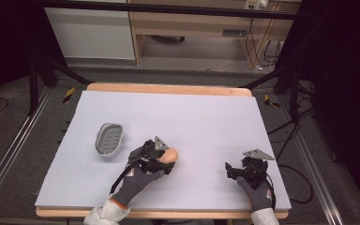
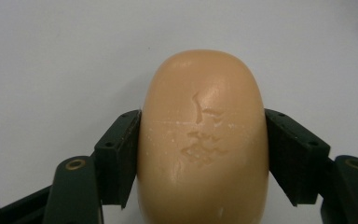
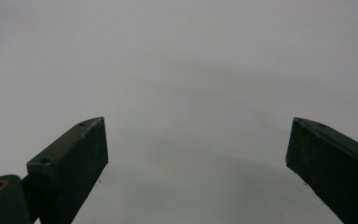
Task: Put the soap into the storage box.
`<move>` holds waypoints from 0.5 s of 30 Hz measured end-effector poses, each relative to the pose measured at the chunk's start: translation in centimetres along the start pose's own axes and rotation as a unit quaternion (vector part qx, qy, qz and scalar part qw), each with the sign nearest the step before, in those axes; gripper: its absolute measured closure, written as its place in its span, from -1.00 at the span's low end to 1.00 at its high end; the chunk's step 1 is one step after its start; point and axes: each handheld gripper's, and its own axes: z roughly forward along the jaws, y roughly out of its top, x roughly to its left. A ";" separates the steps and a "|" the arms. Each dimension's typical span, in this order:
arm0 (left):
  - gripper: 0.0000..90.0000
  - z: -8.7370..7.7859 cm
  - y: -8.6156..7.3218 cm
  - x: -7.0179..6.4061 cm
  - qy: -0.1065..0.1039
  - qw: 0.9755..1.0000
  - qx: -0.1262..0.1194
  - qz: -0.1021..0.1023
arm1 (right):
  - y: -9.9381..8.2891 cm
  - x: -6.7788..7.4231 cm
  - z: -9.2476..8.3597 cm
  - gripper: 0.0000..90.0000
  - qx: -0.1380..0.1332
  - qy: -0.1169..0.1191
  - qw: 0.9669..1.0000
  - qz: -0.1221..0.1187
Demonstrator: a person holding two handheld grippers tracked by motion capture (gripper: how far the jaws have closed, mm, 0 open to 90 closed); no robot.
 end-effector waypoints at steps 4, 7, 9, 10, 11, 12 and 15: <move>-0.30 -0.8 -0.4 0.5 0.000 1.000 -0.006 -0.006 | 0.0 0.1 0.0 -0.87 0.000 -0.001 1.000 0.001; -0.30 -1.3 -0.8 0.8 0.000 1.000 -0.009 -0.009 | 0.0 0.0 0.0 -0.87 0.000 0.000 1.000 0.002; -0.30 -1.7 -1.1 1.1 0.002 1.000 -0.009 -0.011 | 0.0 0.1 0.0 -0.87 0.001 0.000 1.000 0.003; -0.30 -1.8 -1.2 1.2 0.002 1.000 -0.011 -0.014 | 0.0 0.0 0.0 -0.87 0.001 0.000 1.000 0.002; -0.30 -1.9 -1.4 1.3 0.002 1.000 -0.012 -0.016 | 0.0 0.0 0.0 -0.87 0.001 0.000 1.000 0.003; -0.30 -2.0 -1.4 1.4 0.003 1.000 -0.014 -0.016 | 0.0 0.0 0.0 -0.87 0.001 0.000 1.000 0.003; -0.30 -2.6 -1.8 1.7 0.004 1.000 -0.016 -0.019 | 0.0 0.0 0.1 -0.87 0.001 0.000 1.000 0.002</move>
